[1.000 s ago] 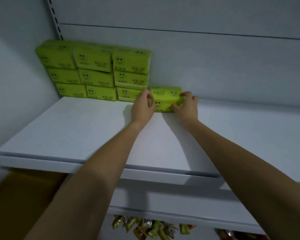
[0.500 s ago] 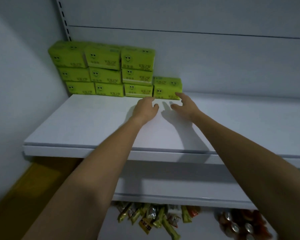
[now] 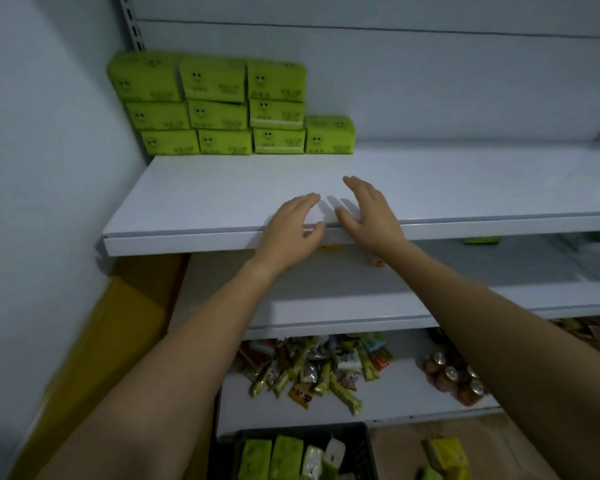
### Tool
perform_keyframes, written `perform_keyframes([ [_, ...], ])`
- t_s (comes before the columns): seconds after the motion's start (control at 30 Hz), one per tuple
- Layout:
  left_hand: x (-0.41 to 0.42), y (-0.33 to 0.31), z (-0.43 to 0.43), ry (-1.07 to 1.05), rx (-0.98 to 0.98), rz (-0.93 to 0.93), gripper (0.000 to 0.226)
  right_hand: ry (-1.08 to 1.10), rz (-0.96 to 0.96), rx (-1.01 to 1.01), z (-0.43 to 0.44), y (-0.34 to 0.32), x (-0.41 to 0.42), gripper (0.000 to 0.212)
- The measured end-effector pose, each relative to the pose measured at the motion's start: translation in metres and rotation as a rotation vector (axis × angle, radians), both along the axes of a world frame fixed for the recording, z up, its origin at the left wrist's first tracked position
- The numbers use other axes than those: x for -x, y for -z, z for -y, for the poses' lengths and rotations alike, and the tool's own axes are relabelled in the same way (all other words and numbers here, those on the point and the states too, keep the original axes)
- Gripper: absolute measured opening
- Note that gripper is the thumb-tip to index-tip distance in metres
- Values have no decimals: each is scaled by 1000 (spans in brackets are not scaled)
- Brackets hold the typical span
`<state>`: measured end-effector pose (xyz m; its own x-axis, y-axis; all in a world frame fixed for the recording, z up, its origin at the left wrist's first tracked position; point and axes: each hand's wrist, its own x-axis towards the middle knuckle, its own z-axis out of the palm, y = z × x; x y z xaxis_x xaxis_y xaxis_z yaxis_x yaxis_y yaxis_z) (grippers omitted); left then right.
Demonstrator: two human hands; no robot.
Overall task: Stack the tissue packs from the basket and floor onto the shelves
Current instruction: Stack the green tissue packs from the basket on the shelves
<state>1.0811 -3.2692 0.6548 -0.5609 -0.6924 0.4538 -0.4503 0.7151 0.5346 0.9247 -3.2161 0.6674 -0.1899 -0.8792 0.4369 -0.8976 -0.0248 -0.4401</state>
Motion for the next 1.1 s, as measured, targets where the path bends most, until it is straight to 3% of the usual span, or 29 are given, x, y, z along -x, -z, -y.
perform_keyframes([
  [0.13, -7, 31, -35, -1, 121, -50, 45, -21, -133, 110, -37, 24, -11, 54],
  [0.23, -11, 71, -60, -7, 138, -23, 50, -62, -186, 68, -63, 62, -17, 54],
  [0.53, -38, 231, -144, -127, -336, 244, 55, -141, 44, -318, -132, 232, -33, 53],
  [0.7, -47, 362, -193, -110, -590, 389, 55, -89, 297, -643, -187, 378, -45, 57],
  [0.83, -55, 500, -227, -187, -744, 405, 71, -3, 403, -838, -227, 518, -53, 60],
  [1.1, -50, 703, -284, -208, -1183, 556, 52, -24, 371, -1135, -267, 723, -47, 56],
])
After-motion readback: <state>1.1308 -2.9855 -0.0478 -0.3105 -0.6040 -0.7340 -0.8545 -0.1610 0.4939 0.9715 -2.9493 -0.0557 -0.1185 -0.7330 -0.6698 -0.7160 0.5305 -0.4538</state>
